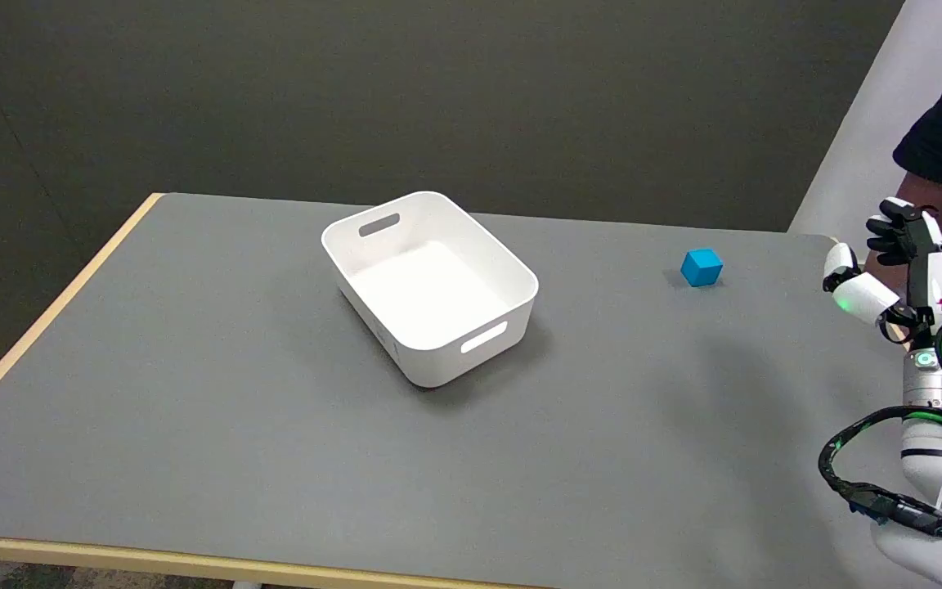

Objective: Pick up blue wooden cube.

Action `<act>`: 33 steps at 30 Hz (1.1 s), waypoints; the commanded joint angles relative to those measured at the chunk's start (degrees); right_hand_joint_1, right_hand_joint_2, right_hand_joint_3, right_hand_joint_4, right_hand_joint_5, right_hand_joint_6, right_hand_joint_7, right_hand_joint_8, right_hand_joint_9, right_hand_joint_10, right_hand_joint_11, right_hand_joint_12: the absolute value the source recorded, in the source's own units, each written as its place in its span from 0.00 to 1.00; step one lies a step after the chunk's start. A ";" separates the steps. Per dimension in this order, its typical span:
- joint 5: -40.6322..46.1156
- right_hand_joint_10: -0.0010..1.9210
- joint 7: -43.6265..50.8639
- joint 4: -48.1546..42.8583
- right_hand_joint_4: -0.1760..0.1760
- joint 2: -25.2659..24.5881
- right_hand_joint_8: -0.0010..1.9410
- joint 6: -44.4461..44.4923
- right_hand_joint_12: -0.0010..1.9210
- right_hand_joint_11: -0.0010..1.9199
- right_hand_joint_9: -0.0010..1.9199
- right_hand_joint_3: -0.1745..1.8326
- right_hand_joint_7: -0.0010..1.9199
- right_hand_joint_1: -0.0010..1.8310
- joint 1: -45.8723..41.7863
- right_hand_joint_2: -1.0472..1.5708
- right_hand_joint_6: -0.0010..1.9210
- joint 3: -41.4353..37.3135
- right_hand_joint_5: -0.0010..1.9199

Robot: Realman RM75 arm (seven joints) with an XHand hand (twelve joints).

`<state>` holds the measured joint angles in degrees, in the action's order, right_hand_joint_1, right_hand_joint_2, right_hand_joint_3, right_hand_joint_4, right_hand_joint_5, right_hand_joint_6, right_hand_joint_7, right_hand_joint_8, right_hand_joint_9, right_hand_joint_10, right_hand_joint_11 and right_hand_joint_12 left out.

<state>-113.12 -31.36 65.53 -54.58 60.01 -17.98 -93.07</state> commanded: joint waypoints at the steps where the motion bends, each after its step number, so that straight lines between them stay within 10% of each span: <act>1: -3.70 0.51 -2.63 -0.48 0.36 2.30 0.29 -5.77 0.77 0.12 0.19 0.53 0.22 0.39 -0.26 0.69 0.26 1.30 0.12; 13: -14.58 0.48 -2.12 7.33 0.24 -0.46 0.28 -29.07 0.75 0.11 0.15 0.54 0.17 0.30 6.50 0.65 0.22 10.32 0.09; 26: -15.39 0.48 21.30 -27.95 0.02 -7.09 0.26 -43.01 0.73 0.08 0.10 0.49 0.13 0.27 39.58 0.65 0.19 7.77 0.06; 33: -15.39 0.44 26.37 -25.23 0.00 -4.60 0.24 -42.87 0.71 0.06 0.07 0.48 0.10 0.25 38.67 0.64 0.19 -0.09 0.04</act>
<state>-125.86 -22.17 55.80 -58.06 28.10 2.60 -85.72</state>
